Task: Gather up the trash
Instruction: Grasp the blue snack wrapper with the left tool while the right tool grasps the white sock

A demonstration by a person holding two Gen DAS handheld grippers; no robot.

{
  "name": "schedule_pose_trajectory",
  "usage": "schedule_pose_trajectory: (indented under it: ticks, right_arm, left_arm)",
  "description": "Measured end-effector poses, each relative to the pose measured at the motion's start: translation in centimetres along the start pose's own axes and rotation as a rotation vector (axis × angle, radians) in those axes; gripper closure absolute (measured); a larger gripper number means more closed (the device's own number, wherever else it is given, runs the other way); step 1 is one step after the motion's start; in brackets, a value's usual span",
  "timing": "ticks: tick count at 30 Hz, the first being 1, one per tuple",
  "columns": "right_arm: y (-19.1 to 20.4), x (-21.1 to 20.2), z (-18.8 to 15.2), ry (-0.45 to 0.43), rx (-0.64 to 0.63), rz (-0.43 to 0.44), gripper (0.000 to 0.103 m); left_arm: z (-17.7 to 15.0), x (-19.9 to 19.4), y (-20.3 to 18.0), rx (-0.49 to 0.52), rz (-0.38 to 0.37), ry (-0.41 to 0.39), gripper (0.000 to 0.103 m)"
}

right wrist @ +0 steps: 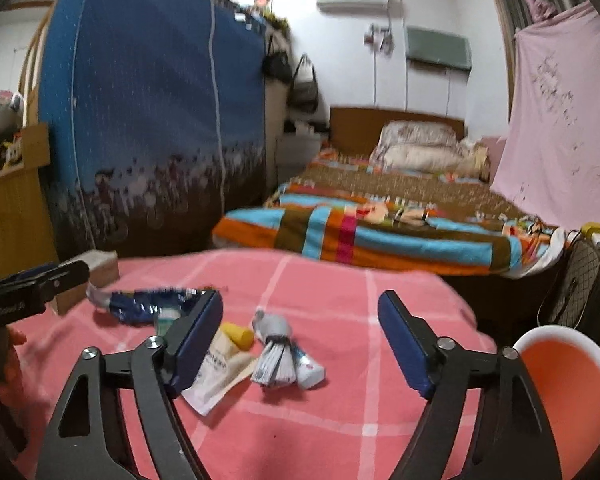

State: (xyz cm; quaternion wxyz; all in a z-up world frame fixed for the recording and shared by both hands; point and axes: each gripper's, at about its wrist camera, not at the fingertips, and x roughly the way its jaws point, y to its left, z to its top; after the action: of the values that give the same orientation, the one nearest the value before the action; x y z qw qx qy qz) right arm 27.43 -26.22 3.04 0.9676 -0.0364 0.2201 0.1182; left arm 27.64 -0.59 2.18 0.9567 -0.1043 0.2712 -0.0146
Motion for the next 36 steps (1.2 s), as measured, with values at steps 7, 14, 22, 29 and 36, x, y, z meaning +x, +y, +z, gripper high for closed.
schedule_pose_trajectory:
  ticks: [7,14,22,29,36]
  right_arm:
    - [1.1,2.8,-0.6,0.138,-0.038,0.047,0.045]
    - [0.2,4.5,-0.9,0.219,0.002,0.085,0.065]
    - [0.7,5.3,-1.3,0.264,-0.02,0.086,0.086]
    - [0.9,3.8,-1.2,0.188,-0.025,0.105,0.089]
    - [1.7,-0.4,-0.8,-0.016,-0.063,0.112,0.089]
  left_arm:
    - [-0.1,2.0,0.0,-0.023,-0.044,0.109,0.055]
    - [0.1,3.3,0.9,-0.073,-0.083,0.169,0.083]
    - [-0.2,3.2,-0.9,0.016,-0.098,0.192,0.103]
    - [-0.4,2.3,-2.3,0.088,-0.106,0.169,0.103]
    - [-0.3,0.6,-1.9,0.072,-0.11,0.096,0.103]
